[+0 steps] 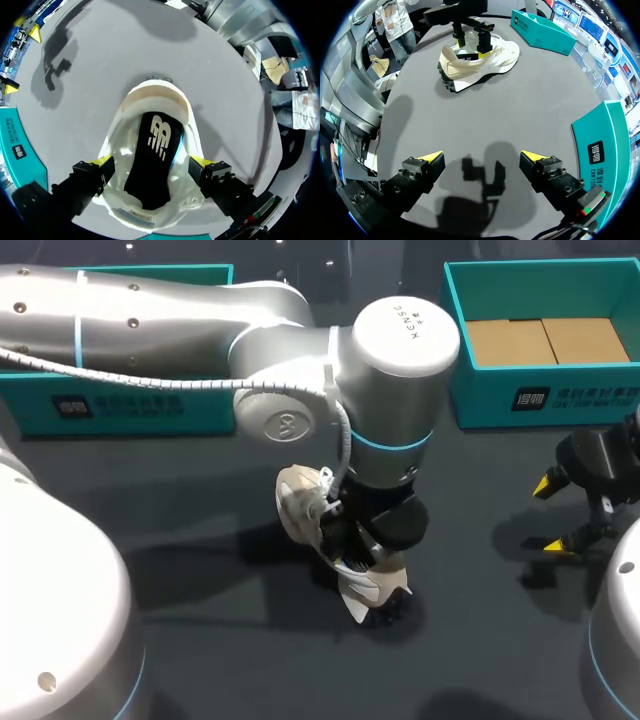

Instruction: Take the shoe out of the shoebox, open the shoe tongue, remove and reinsert the insole, then place the shoe into the shoebox

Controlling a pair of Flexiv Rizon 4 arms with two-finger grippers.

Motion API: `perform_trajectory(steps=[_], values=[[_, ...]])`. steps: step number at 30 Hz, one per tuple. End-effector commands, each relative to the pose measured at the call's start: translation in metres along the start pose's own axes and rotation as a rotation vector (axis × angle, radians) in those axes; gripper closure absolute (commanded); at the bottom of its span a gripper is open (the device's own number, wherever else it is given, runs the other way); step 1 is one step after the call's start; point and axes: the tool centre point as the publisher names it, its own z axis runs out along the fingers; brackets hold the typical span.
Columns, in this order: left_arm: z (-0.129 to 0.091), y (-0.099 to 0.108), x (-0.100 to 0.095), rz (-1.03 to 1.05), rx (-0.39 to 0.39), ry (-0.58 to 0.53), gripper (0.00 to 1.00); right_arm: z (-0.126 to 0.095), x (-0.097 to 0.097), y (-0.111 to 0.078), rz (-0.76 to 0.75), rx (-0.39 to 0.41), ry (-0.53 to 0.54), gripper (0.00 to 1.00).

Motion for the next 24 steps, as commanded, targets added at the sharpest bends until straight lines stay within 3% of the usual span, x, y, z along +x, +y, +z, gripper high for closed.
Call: perform_trajectory(steps=[1, 12, 24], values=[[0.004, -0.001, 0.001, 0.017, 0.001, -0.008, 0.00, 0.000, 0.002, 0.000, 0.000, 0.002, -0.003, 0.00], [-0.001, -0.010, -0.003, 0.071, -0.012, -0.026, 0.00, 0.000, 0.002, 0.000, 0.000, 0.002, -0.003, 0.00], [-0.006, 0.015, -0.001, 0.018, 0.016, -0.031, 0.00, 0.000, 0.002, 0.000, 0.000, 0.002, -0.003, 0.00]])
